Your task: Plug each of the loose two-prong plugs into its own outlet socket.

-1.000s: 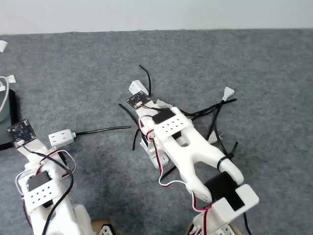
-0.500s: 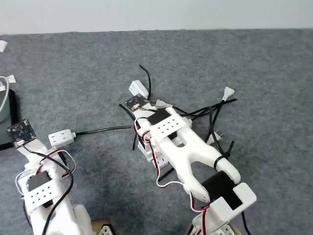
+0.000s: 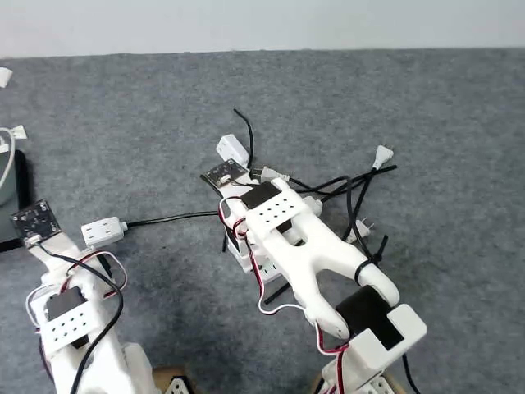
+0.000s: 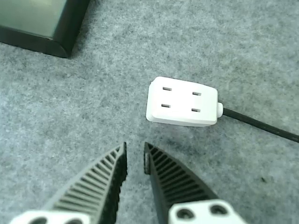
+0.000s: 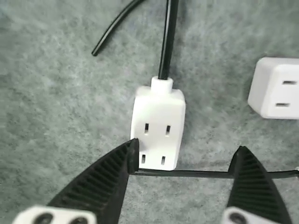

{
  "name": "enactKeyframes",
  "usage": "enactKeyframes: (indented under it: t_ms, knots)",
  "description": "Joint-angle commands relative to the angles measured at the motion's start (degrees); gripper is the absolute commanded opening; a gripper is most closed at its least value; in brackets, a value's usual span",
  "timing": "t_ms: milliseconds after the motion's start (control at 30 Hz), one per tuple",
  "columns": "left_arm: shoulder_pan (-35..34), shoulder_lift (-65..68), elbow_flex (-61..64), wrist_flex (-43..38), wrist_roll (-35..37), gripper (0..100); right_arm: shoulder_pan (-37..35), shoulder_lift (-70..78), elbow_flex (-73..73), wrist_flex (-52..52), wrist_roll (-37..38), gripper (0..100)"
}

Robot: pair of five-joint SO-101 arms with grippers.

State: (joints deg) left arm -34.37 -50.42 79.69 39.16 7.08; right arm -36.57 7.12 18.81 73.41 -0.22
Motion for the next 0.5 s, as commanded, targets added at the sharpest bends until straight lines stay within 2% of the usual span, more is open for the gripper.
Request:
enactKeyframes:
  t_ms: [0,200,467]
  knots:
    - [0.53,-0.70,-0.57,-1.58,-0.70,6,-1.27,0.04,-3.43,0.04,-0.70,30.6]
    - [0.53,-0.70,-0.57,-1.58,-0.70,6,-5.76,0.04,0.00,-5.32,-0.70,25.2]
    - [0.53,-0.70,-0.57,-1.58,-0.70,6,-2.51,0.13,2.20,-7.52,-0.70,25.2]
